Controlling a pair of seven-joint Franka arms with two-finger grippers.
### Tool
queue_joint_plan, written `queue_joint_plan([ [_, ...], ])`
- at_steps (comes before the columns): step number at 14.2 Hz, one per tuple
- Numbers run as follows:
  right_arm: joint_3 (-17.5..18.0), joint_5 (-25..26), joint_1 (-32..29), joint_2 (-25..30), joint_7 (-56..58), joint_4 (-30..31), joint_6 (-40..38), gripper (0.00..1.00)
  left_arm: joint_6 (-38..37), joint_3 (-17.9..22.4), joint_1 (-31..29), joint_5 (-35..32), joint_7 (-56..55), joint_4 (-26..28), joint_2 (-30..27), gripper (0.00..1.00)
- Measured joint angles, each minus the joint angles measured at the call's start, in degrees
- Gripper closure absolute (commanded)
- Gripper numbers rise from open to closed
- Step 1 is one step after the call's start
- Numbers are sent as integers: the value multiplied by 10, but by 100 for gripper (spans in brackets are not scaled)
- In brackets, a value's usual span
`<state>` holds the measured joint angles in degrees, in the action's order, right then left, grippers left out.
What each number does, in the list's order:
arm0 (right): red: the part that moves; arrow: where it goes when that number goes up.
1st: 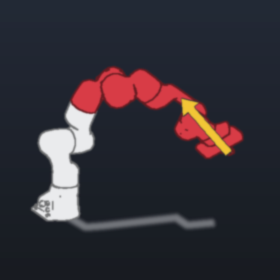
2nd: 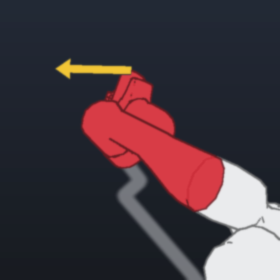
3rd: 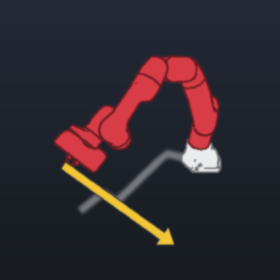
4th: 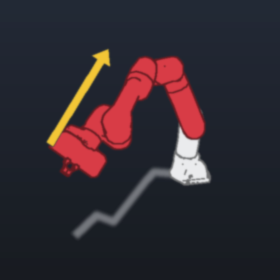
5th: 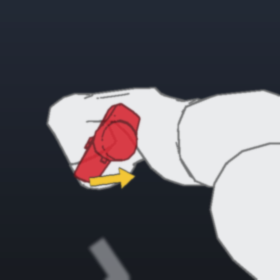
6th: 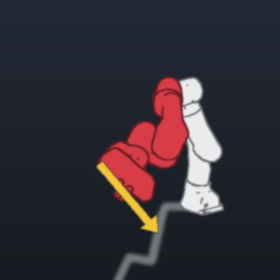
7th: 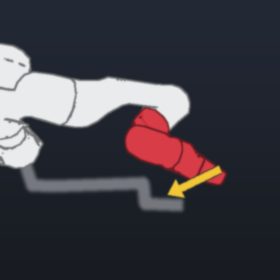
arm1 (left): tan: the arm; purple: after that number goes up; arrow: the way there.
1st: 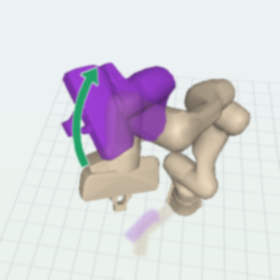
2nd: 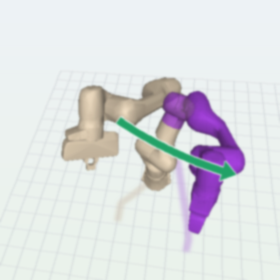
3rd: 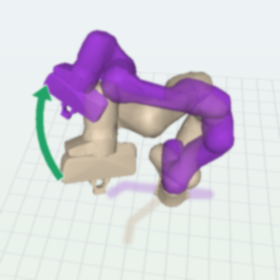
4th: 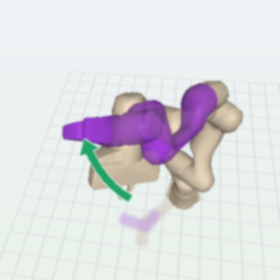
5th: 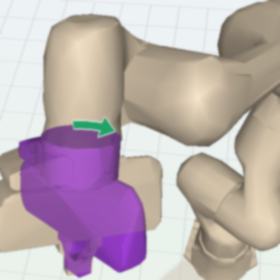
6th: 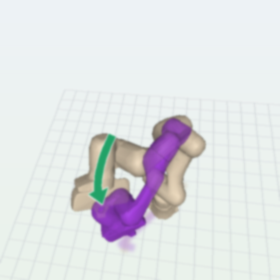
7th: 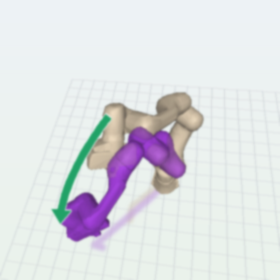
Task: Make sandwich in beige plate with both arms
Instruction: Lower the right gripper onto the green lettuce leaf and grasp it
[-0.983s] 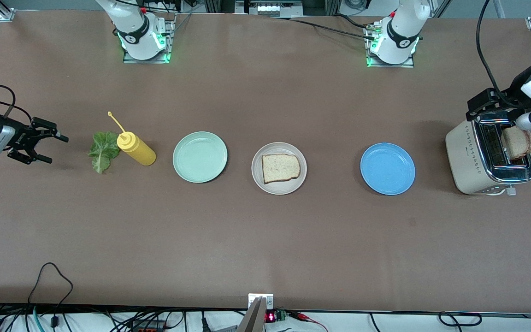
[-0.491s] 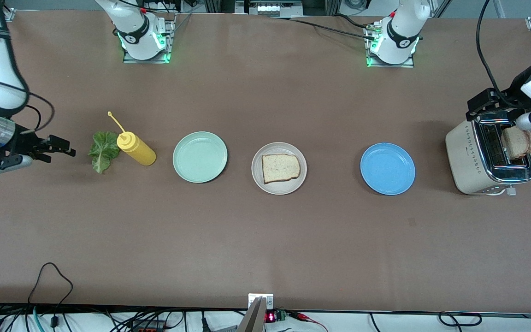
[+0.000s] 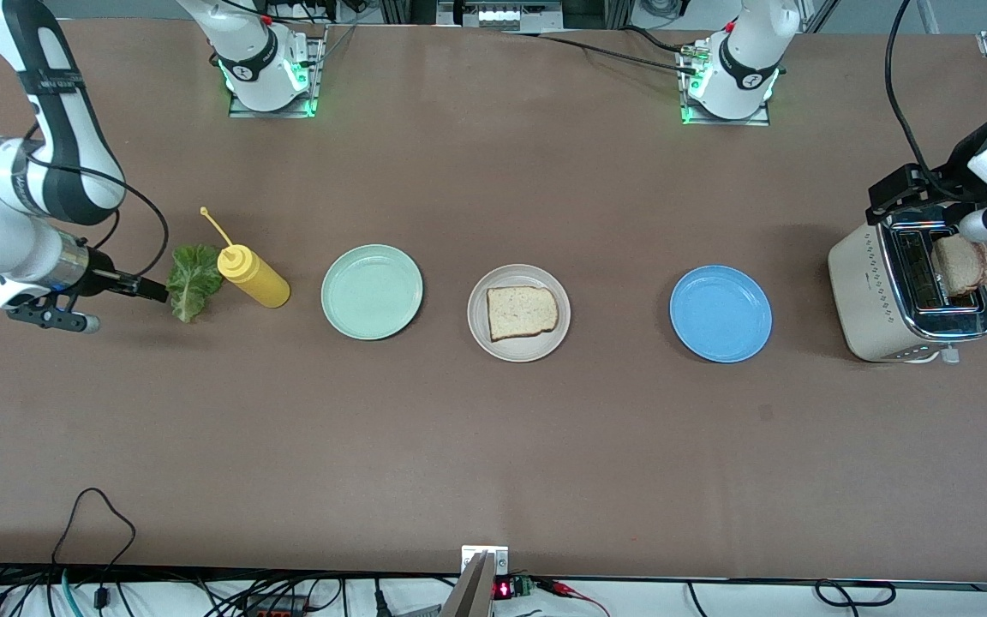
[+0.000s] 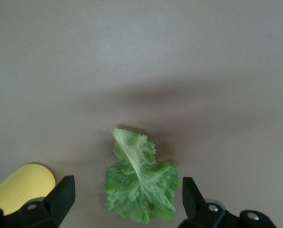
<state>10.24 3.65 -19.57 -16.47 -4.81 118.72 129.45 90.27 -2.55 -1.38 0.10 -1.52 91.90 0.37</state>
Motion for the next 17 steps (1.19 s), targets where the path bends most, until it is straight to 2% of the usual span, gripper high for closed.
queue_joint_plan([
  [6,1,59,13,-49,-28,27,63,0,10,0,0,0,0,1,0,0],
  [9,1,82,15,-63,-34,30,74,21,11,-1,0,0,0,1,0,0],
  [12,1,99,15,-71,-35,30,78,49,12,-1,1,0,0,1,0,0],
  [16,1,102,15,-75,-35,30,80,62,12,-1,1,0,0,1,0,0],
  [17,1,104,15,-77,-35,30,82,63,12,-1,1,0,0,1,0,0],
])
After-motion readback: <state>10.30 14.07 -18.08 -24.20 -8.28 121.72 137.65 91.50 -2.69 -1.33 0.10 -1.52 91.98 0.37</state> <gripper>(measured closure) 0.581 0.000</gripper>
